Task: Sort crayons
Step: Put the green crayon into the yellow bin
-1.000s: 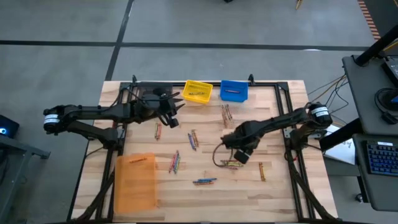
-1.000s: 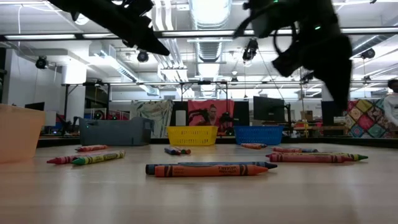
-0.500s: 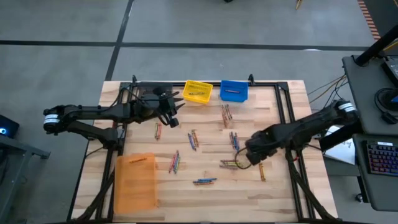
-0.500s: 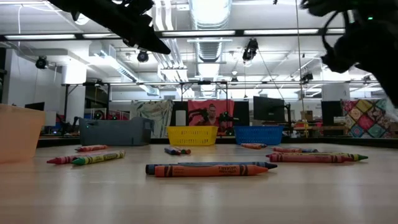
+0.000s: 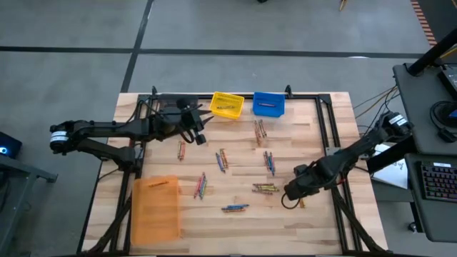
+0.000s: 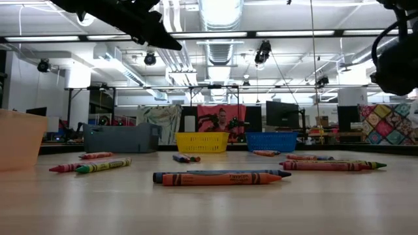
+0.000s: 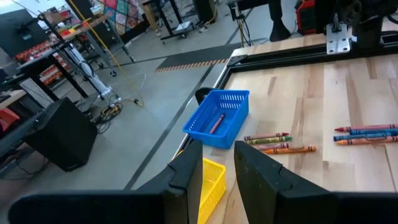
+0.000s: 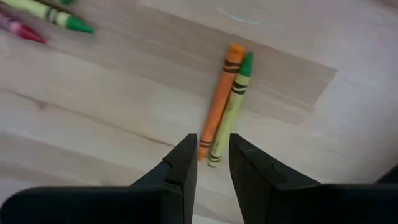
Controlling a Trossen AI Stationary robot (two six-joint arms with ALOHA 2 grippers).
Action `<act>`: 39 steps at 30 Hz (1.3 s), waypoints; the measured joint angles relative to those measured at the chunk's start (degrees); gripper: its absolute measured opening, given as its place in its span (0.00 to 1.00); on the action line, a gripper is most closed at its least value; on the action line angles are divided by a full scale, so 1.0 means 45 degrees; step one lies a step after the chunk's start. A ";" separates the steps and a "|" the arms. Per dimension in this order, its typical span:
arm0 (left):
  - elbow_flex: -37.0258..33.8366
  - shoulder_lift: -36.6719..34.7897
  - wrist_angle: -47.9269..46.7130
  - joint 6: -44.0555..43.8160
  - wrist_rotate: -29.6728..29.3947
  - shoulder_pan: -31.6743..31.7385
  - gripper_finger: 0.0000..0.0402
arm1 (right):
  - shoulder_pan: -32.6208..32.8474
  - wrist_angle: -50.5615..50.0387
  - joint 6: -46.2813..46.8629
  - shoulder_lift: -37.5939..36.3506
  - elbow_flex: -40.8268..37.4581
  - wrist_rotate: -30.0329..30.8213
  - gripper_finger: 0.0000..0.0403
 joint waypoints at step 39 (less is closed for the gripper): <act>0.0000 0.0000 0.0433 0.0330 0.0000 0.0005 0.19 | 0.0042 0.0012 -0.0538 0.1816 -0.0583 0.0763 0.03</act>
